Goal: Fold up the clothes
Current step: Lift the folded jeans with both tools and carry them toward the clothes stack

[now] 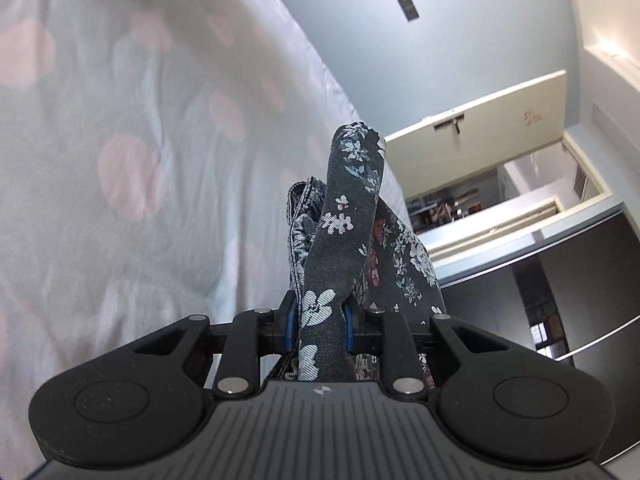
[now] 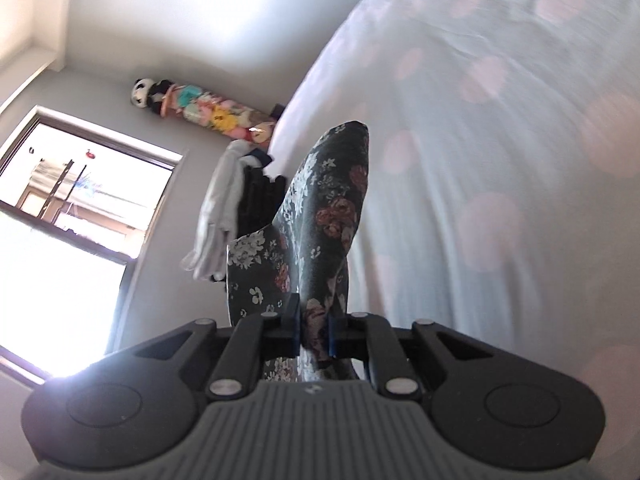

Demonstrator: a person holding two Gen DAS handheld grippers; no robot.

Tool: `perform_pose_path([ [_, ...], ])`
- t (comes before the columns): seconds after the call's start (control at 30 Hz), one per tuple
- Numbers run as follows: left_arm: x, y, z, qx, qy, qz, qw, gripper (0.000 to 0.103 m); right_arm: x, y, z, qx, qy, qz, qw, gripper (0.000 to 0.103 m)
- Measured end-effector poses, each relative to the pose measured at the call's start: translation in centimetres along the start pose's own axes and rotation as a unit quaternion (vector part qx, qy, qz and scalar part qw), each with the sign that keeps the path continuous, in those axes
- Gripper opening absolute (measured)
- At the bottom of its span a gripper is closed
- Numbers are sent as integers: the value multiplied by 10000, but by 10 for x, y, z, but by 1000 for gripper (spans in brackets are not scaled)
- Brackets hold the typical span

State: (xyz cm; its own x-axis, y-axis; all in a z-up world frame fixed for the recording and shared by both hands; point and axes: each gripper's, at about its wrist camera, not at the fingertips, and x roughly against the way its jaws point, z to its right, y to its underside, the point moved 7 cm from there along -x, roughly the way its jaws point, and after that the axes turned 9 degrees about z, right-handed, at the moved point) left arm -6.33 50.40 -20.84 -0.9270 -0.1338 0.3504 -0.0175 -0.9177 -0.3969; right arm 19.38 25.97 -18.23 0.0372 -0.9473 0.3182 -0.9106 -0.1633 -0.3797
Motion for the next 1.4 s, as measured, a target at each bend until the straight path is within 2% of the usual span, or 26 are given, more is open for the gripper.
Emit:
perform_pose_path([
  [0.27,93,-69,34,-174,-103,747,9970,25,-31,1,-114,431,-504,-391,9970,14],
  [0.4,134,-117,34,-40,-116,1143,9934,25,-88,-7,-172,706,-749,-618,9928,14],
  [0.53,158,-175,31,120,-136,1493,9886,25,-145,-14,-231,981,-992,-845,9866,14],
  [0.73,163,-284,13,-176,-509,1894,9804,25,-229,-25,-317,1388,-1354,-1181,9739,14],
  [0.87,165,-358,0,-402,-776,2148,9728,25,-329,-40,-344,1542,-1712,-1344,9638,14],
  [1.0,165,-430,-12,-623,-1027,2377,9639,25,-407,-55,-358,1665,-1887,-1358,9582,14],
  [1.07,155,-452,-15,-718,-1072,2375,9628,25,-437,-65,-364,1702,-1889,-1301,9584,14],
  [1.17,140,-484,-21,-849,-1141,2362,9612,25,-473,-78,-368,1832,-1651,-1309,9602,14],
  [1.4,111,-530,-45,-734,-1377,2186,9633,25,-532,-92,-366,1664,-1301,-1372,9678,14],
])
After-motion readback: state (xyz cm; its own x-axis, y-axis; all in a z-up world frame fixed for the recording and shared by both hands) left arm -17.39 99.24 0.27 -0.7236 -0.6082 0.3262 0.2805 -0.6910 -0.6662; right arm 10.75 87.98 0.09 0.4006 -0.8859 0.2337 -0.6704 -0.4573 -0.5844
